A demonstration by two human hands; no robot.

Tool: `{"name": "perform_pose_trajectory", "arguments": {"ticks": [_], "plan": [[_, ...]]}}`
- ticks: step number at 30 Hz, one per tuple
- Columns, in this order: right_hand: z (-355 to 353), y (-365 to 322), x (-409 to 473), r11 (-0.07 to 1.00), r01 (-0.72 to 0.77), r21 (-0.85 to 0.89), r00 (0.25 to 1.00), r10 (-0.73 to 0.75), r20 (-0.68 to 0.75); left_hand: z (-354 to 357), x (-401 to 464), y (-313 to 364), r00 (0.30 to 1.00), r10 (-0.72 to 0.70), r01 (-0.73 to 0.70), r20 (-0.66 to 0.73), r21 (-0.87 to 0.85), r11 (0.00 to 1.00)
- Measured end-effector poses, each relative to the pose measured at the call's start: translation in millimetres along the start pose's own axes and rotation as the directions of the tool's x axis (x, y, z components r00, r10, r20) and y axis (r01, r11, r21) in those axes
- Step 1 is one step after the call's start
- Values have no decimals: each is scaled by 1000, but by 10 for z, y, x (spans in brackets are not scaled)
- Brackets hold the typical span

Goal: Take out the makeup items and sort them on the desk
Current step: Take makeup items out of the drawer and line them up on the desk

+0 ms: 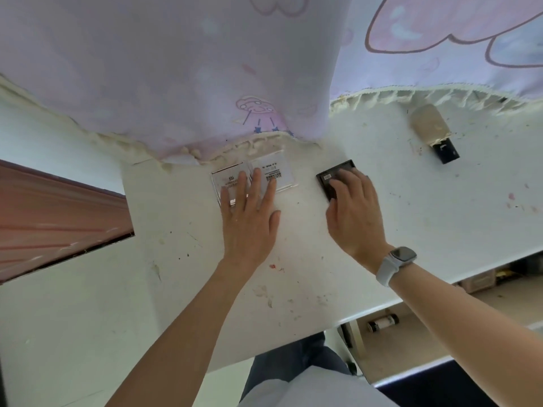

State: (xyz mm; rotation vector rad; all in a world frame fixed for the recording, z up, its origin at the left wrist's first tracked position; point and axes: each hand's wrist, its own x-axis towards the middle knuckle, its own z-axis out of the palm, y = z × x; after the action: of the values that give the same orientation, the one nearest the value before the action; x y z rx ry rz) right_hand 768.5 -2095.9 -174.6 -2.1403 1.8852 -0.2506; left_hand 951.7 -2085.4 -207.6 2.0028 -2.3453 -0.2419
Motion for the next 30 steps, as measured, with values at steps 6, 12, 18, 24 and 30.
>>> {"name": "perform_pose_trajectory", "arguments": {"ticks": [6,12,18,24,30], "plan": [[126,-36,36,995,91,-41,986,-84,144,14,18,-116,999,21,-22,37,28,999],[259,-248,290,987,127,-102,979,-108,175,9,49,-256,998,43,-46,45,64,997],[66,-99,48,984,154,93,983,-163,89,-49,-37,-78,999,-38,38,25,20,999],[-234,492,-1020,947,81,311,994,-52,-101,-125,-645,811,989,120,-140,-88,-265,954],[-261,1240,-2080,897,-332,293,943,324,77,69,-1401,1670,914,392,-384,-104,-529,757]]}}
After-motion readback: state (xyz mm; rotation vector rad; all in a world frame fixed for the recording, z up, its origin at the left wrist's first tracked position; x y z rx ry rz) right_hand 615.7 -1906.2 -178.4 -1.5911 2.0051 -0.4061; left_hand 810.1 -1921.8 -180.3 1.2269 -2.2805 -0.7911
